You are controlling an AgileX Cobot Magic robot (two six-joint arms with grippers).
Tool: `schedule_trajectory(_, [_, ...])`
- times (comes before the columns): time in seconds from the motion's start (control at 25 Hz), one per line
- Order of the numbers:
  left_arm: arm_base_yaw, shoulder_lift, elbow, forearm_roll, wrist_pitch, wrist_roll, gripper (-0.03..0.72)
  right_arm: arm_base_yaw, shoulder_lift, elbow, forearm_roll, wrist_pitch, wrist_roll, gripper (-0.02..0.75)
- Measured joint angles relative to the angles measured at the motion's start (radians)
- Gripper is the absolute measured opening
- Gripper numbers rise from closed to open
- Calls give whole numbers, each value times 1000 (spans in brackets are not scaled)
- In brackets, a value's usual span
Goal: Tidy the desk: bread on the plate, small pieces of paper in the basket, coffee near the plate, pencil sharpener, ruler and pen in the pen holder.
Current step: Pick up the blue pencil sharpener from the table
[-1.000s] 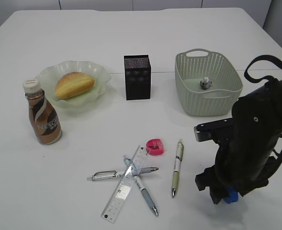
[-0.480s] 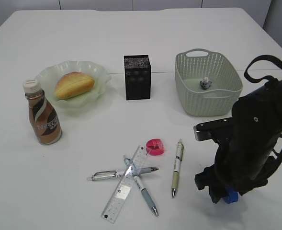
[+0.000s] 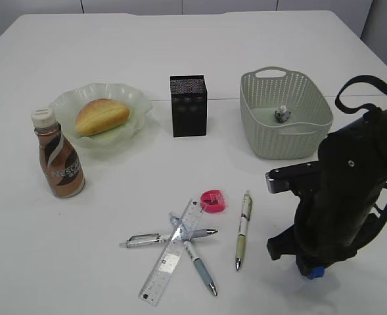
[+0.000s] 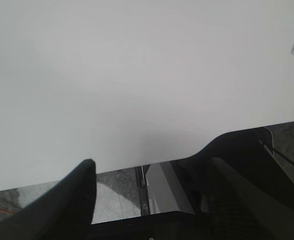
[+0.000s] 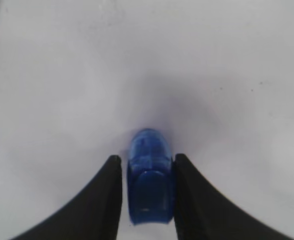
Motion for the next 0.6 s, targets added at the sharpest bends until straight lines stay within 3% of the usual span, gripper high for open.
schedule_trajectory(0.24, [0, 0, 0, 0, 0, 0, 497, 0, 0, 0, 0, 0, 0, 202])
schedule_trajectory(0.6, [0, 0, 0, 0, 0, 0, 497, 0, 0, -23, 8, 92, 9, 197])
